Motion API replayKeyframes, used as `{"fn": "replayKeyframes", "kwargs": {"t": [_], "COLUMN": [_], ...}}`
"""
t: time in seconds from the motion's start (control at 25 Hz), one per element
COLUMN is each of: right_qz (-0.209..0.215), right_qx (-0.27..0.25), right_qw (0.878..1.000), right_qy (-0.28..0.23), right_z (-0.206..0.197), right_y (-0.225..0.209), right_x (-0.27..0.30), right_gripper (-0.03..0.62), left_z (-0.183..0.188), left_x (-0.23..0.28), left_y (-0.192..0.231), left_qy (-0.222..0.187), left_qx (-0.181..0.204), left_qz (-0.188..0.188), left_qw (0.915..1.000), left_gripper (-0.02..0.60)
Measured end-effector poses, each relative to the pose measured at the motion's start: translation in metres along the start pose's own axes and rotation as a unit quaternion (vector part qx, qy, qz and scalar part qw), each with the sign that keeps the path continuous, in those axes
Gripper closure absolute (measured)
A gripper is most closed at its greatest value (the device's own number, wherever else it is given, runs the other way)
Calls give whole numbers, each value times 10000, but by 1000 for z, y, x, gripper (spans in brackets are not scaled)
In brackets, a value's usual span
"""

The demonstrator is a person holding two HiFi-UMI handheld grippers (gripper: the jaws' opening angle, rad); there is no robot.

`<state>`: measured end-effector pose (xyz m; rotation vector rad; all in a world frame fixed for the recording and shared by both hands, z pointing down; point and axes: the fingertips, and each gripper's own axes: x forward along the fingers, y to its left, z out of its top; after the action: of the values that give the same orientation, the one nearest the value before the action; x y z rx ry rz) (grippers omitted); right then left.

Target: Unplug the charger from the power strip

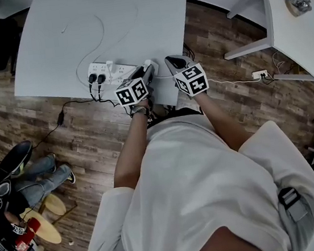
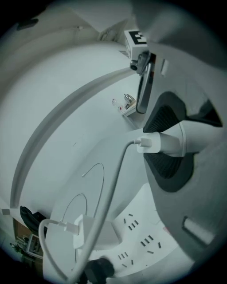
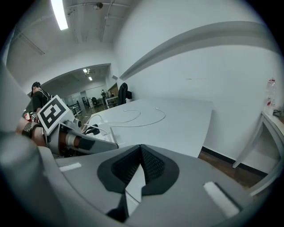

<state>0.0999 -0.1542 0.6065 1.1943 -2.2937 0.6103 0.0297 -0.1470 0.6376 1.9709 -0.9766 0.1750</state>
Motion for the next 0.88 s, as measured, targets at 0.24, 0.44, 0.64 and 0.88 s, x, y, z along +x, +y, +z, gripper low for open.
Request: {"fn": "replayKeyframes", "kwargs": {"t": [0.24,0.44,0.64,0.88], "right_qz": [69,175,220,258], "right_qx": [-5,-59,-60,-102], "right_qw": [10000,9998,9997,9996], "right_qy": [15,54,75,-15], "right_z": [4,5,4,14], "right_y": [-1,9,17,25], "right_x": [5,12,13,14], "right_gripper": [591,591,591,590], "left_z": [-7,-17,-27,-31], "left_x": [-3,-20,-41,-71], "left_y": [4,15,20,29], "left_qy": [222,629,886,860], "left_qx": [63,488,735,804], "left_qz": [218,553,653,761], "left_qw": [9995,9953,9912,9901], "left_gripper": [380,376,376,376]}}
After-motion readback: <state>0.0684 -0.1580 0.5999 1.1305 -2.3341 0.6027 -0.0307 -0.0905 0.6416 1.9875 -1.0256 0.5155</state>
